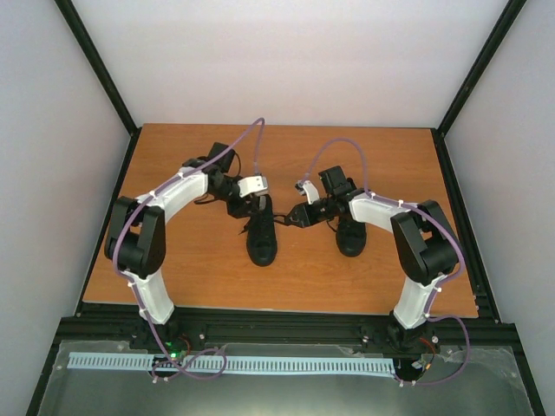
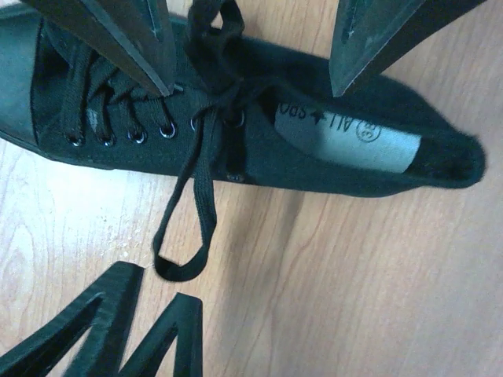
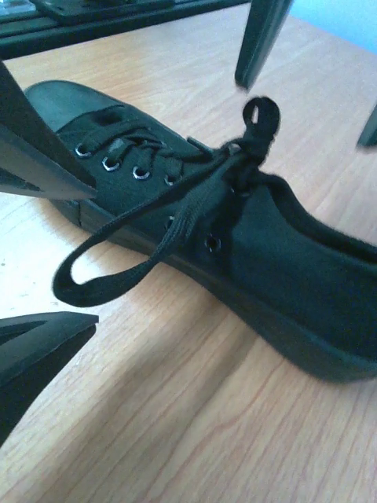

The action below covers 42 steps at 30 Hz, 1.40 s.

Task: Tie the shoes
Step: Tie the shoelace on the shoe.

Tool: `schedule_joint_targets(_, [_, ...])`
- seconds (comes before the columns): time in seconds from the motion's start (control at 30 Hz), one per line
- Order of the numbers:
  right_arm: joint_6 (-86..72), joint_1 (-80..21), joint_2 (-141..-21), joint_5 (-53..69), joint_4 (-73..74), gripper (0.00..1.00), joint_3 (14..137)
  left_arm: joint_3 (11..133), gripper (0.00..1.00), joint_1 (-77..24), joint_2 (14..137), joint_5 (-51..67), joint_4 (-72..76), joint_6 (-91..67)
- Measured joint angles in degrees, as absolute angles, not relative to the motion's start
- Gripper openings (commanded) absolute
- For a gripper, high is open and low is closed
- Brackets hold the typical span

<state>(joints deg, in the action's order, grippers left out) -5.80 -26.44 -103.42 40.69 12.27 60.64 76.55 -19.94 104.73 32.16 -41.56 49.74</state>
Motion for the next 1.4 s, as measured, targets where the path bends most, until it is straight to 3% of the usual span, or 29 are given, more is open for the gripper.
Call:
schedule_joint_targets(0.1, [-6.15,-26.44,-103.39,38.96,12.14,0.48,60.69,77.30,0.52,-19.25,103.02,32.34,-43.46,49.80])
schedule_joint_targets(0.2, [-6.63,-26.44,-103.26,37.26,12.23,0.48,60.80,77.28,0.33,-18.87,100.64,32.10,-45.17,49.04])
schedule_joint_targets(0.3, [-6.87,-26.44,-103.11,35.57,12.19,0.48,61.10,75.33,0.23,-19.35,97.06,31.88,-45.67,46.72])
schedule_joint_targets(0.47, [-7.25,-26.44,-103.09,34.70,12.14,0.48,61.36,71.94,0.24,-22.02,95.92,30.50,-46.37,44.62])
schedule_joint_targets(0.63, [-7.84,-26.44,-103.09,34.57,12.01,0.48,61.36,69.45,0.38,-24.60,98.02,28.69,-46.41,42.11])
schedule_joint_targets(0.97, [-7.99,-26.44,-102.91,34.48,11.90,0.48,61.36,69.56,0.35,-25.78,102.10,26.33,-45.36,38.70])
schedule_joint_targets(1.23, [-7.97,-26.44,-102.52,34.50,11.77,0.48,61.36,69.58,0.38,-25.89,103.35,24.60,-43.44,36.71])
schedule_joint_targets(1.3, [-7.97,-26.44,-102.48,34.50,11.77,0.47,61.36,69.58,0.36,-25.89,103.35,24.97,-43.16,36.10])
schedule_joint_targets(1.4, [-7.97,-26.44,-102.48,34.50,11.77,0.47,61.36,69.58,0.22,-25.89,103.46,25.56,-42.81,35.24])
